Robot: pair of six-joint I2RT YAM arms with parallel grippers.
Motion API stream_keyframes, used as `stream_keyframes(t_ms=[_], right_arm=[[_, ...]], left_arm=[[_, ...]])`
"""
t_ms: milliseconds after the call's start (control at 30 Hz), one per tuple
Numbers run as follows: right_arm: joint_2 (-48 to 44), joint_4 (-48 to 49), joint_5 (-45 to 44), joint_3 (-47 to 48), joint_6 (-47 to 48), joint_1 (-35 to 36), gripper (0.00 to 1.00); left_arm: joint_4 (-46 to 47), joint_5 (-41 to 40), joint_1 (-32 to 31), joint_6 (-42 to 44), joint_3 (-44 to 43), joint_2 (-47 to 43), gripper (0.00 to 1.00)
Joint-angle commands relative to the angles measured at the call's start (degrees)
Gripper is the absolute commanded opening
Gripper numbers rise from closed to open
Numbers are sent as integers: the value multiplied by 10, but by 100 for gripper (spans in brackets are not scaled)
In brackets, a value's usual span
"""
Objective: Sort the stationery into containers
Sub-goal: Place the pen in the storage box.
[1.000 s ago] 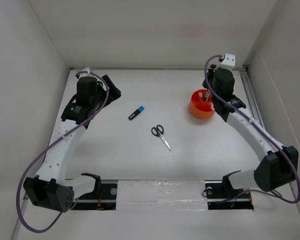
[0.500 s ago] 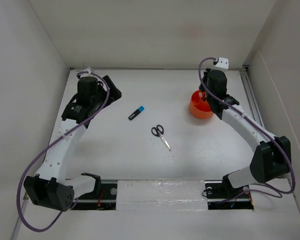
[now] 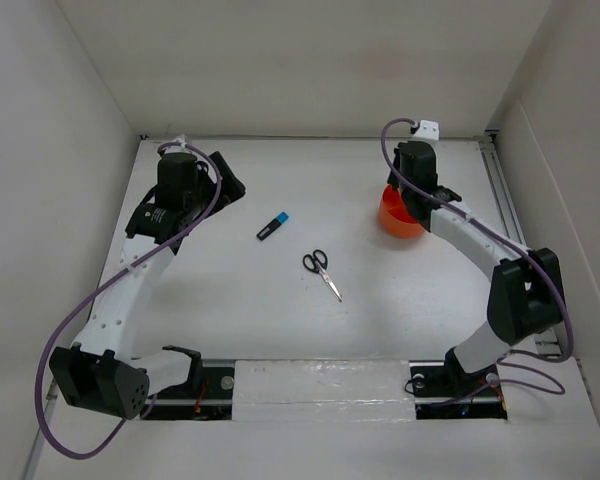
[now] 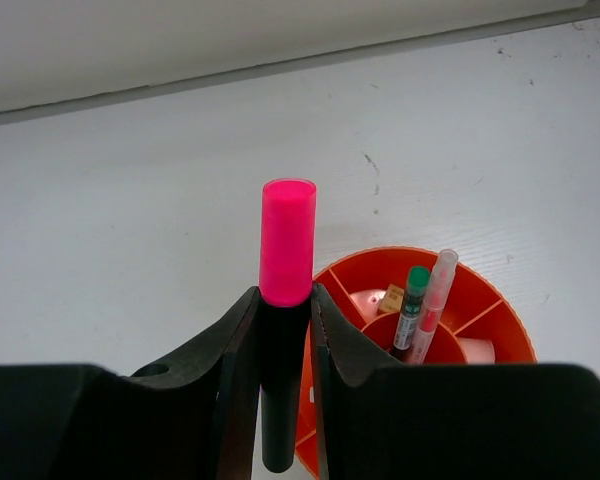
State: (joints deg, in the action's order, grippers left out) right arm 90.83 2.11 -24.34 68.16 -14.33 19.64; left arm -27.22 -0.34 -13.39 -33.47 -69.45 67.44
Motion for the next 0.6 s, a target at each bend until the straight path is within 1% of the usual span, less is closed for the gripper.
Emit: stream_keyframes(t_ms=[0,233,400,567], right_arm=[[1,36,14,29,4,6,0],[37,36,25,46,10,6,0],[48,36,35,58,10,0,0],[53,36,35,58,10,-10,0]], left_arm=[[14,10,1,10,-15,-3,100],[19,16,1,10,-9,-3,100],[24,32,1,10,-3,-3,100],[24,32,1,16,-3,-3,100]])
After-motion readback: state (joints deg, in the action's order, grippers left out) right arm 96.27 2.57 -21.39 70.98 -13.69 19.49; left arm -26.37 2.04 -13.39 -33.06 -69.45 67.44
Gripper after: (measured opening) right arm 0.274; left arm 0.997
